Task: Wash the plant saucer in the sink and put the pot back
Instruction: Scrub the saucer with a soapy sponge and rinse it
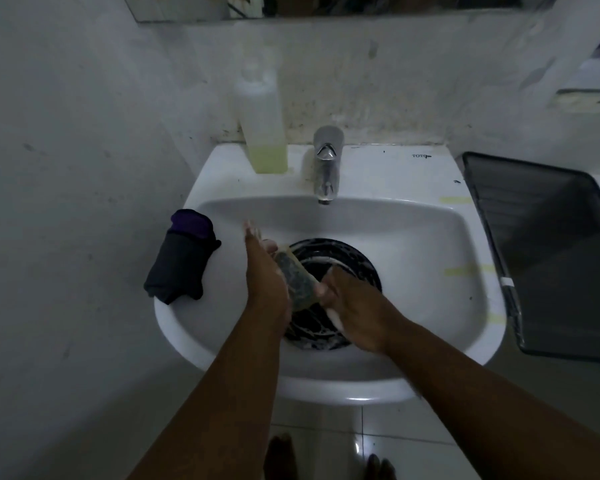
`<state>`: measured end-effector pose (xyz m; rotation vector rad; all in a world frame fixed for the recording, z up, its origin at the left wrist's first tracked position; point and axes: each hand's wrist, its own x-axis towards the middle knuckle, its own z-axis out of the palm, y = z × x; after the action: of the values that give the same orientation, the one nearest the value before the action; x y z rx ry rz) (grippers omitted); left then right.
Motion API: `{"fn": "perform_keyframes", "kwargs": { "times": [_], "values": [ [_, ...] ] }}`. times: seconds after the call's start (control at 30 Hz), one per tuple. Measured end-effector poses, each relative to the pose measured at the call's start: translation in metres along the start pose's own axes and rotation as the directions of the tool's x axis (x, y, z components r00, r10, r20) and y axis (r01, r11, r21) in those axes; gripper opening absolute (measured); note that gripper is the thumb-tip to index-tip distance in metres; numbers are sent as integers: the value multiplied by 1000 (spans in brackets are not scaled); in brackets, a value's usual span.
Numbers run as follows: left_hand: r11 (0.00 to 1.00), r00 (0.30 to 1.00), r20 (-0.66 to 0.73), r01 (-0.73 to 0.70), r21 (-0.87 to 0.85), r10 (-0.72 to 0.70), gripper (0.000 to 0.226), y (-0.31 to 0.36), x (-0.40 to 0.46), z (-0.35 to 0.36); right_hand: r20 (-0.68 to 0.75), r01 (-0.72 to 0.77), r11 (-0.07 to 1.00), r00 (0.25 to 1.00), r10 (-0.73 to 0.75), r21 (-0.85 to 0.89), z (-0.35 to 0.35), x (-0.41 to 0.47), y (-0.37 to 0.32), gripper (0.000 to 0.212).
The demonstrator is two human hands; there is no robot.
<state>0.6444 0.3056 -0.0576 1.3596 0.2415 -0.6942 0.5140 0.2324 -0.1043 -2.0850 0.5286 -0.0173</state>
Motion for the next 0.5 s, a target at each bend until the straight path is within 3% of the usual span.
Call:
{"fn": "perform_keyframes", "kwargs": {
  "times": [0.03,0.07,0.13,0.27,0.4,0.43,0.5],
  "values": [
    [999,1000,3,-2,-42,2,61,-1,-2,0,-48,-33,970,998,45,239,-1,3,-1,38],
    [996,1000,4,-5,-85,5,56,-2,-3,1,-68,-32,874,995,74,484,-3,5,-5,37],
    [987,1000,-7,24,-157,-26,44,-5,-4,3,-122,-15,714,982,141,700,-7,12,-12,48],
    [972,987,121,128,-198,-106,60,-9,-7,9,-189,-32,742,959,212,669,-4,21,-27,37],
    [953,968,212,187,-240,-137,58,-11,-7,13,-379,-63,868,882,280,493,4,22,-37,54],
    [964,962,233,187,-191,-141,70,-11,-7,13,-425,-118,898,849,313,424,5,23,-36,57],
    [992,957,263,120,41,-126,63,-13,-8,12,-500,-205,933,799,334,296,4,26,-31,64]
  ]
}}
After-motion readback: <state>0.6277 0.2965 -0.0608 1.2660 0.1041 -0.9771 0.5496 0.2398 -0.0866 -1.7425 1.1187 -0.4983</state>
